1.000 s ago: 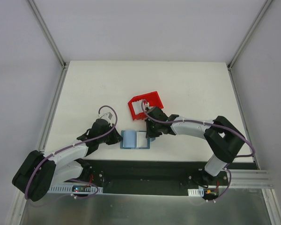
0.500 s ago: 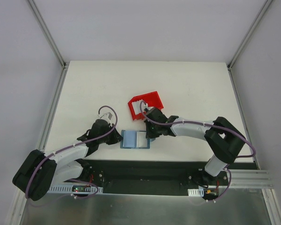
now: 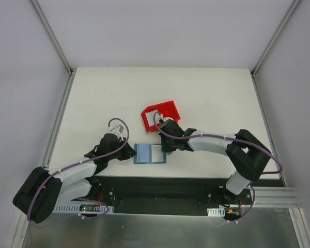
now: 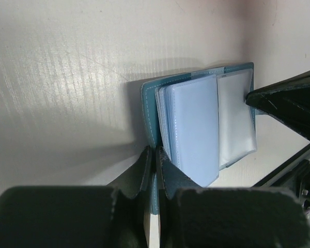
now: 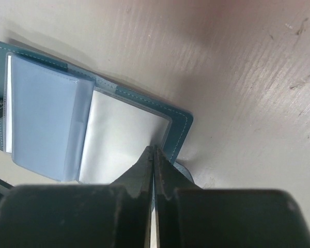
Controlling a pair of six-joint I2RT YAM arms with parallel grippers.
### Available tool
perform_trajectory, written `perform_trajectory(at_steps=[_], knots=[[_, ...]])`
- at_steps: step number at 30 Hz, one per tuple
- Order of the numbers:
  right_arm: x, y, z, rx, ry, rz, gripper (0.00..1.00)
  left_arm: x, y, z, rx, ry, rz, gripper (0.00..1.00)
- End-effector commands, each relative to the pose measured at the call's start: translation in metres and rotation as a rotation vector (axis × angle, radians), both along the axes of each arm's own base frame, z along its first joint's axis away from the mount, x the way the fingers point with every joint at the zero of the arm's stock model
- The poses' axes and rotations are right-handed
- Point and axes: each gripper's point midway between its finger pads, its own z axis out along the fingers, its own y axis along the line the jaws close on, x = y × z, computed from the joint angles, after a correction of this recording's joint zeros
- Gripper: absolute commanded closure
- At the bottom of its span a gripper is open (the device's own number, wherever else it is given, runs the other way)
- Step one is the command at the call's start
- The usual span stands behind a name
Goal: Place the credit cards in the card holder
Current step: Open the card holder at the center of the board.
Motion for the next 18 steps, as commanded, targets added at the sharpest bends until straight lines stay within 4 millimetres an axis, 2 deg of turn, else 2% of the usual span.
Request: perform_trajectory(at_steps=[1,8,10,13,18], knots=[[0.005,0.001,0.018,0.016,-0.043,0.000,1.00,0.000,-0.002,0.006,-0.027,-0.026,-0.002,1.00],[0.012,0.019,0.048,0.091,-0.066,0.016,0.99,0.009,0.004,0.016,0.025,-0.051,0.022,1.00],[0.014,0.024,0.057,0.109,-0.068,0.019,0.91,0.011,0.003,0.020,0.024,-0.058,0.019,1.00],[0.019,0.029,0.064,0.128,-0.068,0.013,0.89,0.013,0.000,0.026,0.013,-0.063,0.010,1.00],[0.020,0.037,0.080,0.174,-0.064,0.032,0.74,0.016,-0.002,0.030,0.009,-0.064,0.012,1.00]])
